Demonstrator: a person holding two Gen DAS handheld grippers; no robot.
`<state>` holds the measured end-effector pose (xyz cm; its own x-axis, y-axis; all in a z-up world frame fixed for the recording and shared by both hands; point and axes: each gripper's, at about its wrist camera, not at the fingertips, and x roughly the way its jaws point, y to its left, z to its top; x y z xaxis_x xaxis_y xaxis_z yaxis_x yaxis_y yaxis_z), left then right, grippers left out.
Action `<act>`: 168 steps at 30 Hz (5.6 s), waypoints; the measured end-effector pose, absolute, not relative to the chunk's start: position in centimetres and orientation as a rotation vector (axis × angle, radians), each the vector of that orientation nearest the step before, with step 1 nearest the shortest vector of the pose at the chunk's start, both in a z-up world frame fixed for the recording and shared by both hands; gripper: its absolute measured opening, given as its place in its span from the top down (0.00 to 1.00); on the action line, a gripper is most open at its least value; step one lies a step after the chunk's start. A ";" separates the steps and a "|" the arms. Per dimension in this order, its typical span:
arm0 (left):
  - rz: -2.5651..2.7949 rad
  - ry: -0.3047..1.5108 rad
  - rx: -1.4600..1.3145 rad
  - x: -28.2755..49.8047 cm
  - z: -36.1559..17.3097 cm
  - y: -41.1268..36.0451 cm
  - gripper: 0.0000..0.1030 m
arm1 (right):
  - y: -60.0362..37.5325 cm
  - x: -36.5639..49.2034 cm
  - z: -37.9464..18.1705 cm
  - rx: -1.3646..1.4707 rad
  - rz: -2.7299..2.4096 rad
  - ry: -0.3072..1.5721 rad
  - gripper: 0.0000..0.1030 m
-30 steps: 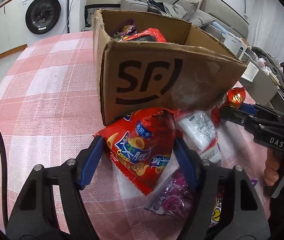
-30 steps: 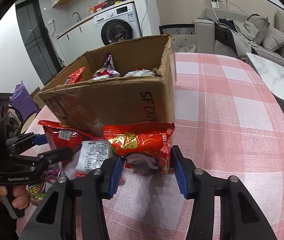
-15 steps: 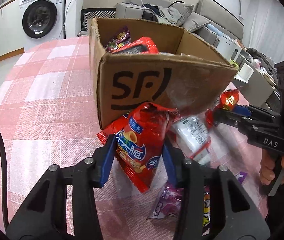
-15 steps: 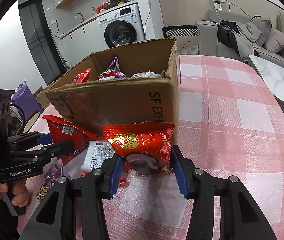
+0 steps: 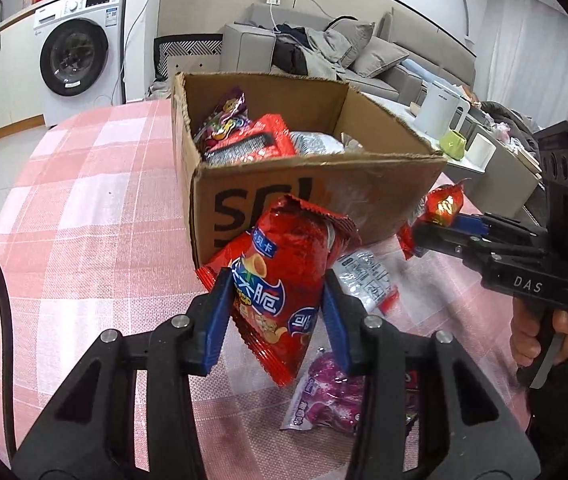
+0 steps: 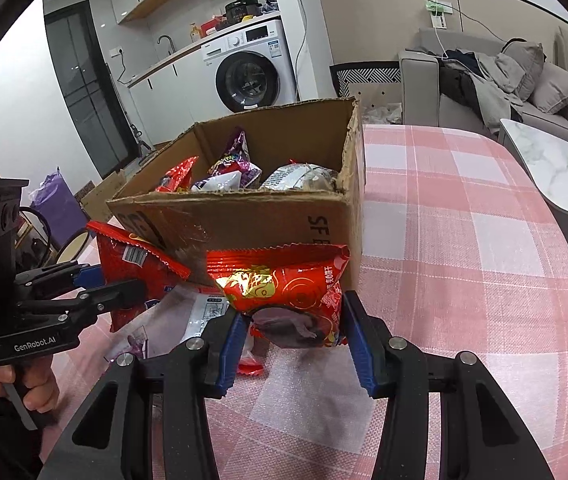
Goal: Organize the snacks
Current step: 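Lift both bags and carry them over the cardboard box, then open both tools to drop the bags into the box, then withdraw both tools toward the purple candy bag and white packet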
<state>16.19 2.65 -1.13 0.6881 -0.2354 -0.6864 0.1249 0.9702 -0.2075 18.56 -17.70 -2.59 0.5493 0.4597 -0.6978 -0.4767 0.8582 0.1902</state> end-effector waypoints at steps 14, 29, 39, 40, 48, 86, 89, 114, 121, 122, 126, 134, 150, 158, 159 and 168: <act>-0.224 0.716 -0.153 13.1 1.6 3.1 0.62 | -18.0 17.8 -0.8 -0.012 0.567 0.775 0.54; -0.221 0.628 -0.169 8.7 6.3 4.3 0.62 | -18.5 16.6 1.8 0.011 0.584 0.716 0.54; -0.198 0.593 -0.186 8.2 8.9 4.7 0.62 | -19.5 15.9 3.9 0.029 0.574 0.684 0.54; -0.194 0.589 -0.184 8.3 9.2 4.8 0.62 | -19.5 16.0 4.1 0.030 0.576 0.684 0.54; -0.174 0.569 -0.161 9.7 11.7 4.6 0.62 | -18.0 16.8 5.9 0.034 0.605 0.674 0.54; -0.127 0.646 -0.165 23.5 9.2 2.0 0.62 | -14.1 24.4 4.2 0.075 0.599 0.763 0.54; -0.123 0.652 -0.164 24.4 8.7 1.9 0.62 | -14.0 24.8 3.7 0.075 0.601 0.778 0.54; -0.072 0.675 -0.120 24.8 7.3 1.9 0.20 | -15.2 23.7 4.8 0.013 0.540 0.712 0.19; -0.057 0.670 -0.116 21.8 7.2 2.8 0.00 | -17.0 22.6 4.5 0.051 0.536 0.728 0.01; -0.059 0.672 -0.115 21.4 7.1 2.9 0.00 | -17.2 22.4 4.4 0.051 0.536 0.730 0.01; -0.054 0.678 -0.096 19.3 6.7 2.9 0.01 | -17.8 21.3 4.0 0.055 0.535 0.736 0.01; -0.045 0.657 -0.043 15.7 6.6 2.4 0.00 | -17.8 18.5 2.9 0.004 0.538 0.744 0.01; -0.049 0.699 -0.037 12.1 3.6 2.6 0.00 | -17.4 16.4 1.0 -0.048 0.568 0.797 0.00; -0.069 0.717 0.002 12.0 3.0 1.5 0.00 | -17.0 16.2 0.6 -0.063 0.584 0.814 0.00; -0.076 0.719 0.009 11.8 3.1 1.3 0.00 | -16.9 16.3 0.5 -0.065 0.587 0.817 0.00; -0.128 0.748 0.027 10.5 2.6 0.8 0.00 | -16.3 16.4 -0.3 -0.085 0.598 0.846 0.00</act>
<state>10.53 0.76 2.63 0.7255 -0.1061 -0.6800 0.1255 0.9919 -0.0209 16.39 -16.31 -0.33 0.5100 0.4636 -0.7245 -0.5292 0.8332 0.1607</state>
